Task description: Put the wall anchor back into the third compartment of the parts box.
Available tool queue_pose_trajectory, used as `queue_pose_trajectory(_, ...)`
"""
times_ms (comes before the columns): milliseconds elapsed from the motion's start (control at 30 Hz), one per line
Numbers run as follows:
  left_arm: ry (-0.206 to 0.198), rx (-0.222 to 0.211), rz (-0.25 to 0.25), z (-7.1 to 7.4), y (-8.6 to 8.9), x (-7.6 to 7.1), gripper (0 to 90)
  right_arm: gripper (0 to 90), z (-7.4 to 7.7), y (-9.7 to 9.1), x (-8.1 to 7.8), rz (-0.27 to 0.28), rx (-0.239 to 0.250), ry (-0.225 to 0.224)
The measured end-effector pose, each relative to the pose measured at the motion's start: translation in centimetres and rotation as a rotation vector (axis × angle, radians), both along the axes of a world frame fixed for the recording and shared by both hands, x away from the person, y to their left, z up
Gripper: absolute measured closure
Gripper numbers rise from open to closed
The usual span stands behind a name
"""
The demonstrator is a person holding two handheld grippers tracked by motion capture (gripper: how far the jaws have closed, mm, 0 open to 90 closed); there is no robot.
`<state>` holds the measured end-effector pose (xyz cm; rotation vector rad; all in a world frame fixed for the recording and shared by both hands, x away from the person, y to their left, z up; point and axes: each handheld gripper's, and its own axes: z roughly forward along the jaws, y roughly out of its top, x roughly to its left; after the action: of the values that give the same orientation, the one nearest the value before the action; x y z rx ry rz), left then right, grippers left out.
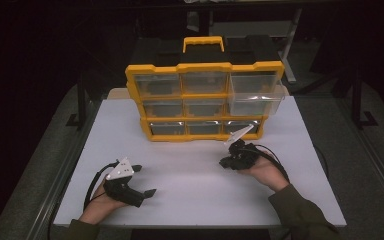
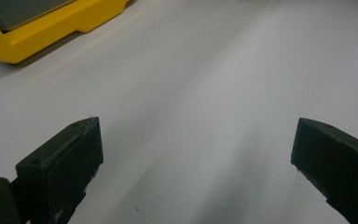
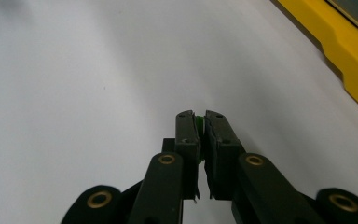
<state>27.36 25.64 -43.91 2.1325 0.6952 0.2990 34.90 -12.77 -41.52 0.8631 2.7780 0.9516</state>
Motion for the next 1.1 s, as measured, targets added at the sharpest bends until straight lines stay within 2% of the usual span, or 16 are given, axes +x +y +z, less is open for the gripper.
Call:
queue_pose_trajectory(67, 0.0, -0.003, 0.001, 0.0, 0.0, 0.0, 2.3, 82.9, 0.2, -0.7, -0.4, -0.014, 0.018, 0.023)
queue_pose_trajectory(133, -0.002, -0.001, -0.002, 0.0, -0.1, 0.1, 2.3, 82.9, 0.2, -1.2, -0.6, -0.019, 0.016, 0.024)
queue_pose_trajectory(167, -0.001, -0.001, -0.001, 0.0, -0.1, 0.1, 2.3, 82.9, 0.4, -2.3, -0.9, -0.038, 0.02, 0.021)
queue_pose_trajectory(267, 0.0, 0.008, -0.008, 0.0, -0.2, 0.3, 2.3, 82.9, 0.7, -3.5, -1.2, -0.067, 0.022, 0.025)
queue_pose_trajectory(467, 0.015, -0.001, -0.004, 0.0, -0.4, 0.5, 2.2, 82.9, 1.7, -5.9, -1.4, -0.098, 0.029, 0.035)
queue_pose_trajectory(633, 0.021, 0.013, -0.014, 0.0, -0.4, 0.5, 2.2, 82.9, 3.4, -7.9, -1.3, -0.119, 0.028, 0.033)
queue_pose_trajectory(900, 0.027, -0.002, -0.024, 0.0, -0.4, 0.8, 2.2, 82.9, 6.5, -10.4, -1.3, -0.141, 0.041, 0.039)
queue_pose_trajectory(1100, 0.026, -0.01, -0.023, 0.0, -0.6, 0.8, 2.2, 82.9, 8.9, -12.1, -1.3, -0.148, 0.072, 0.05)
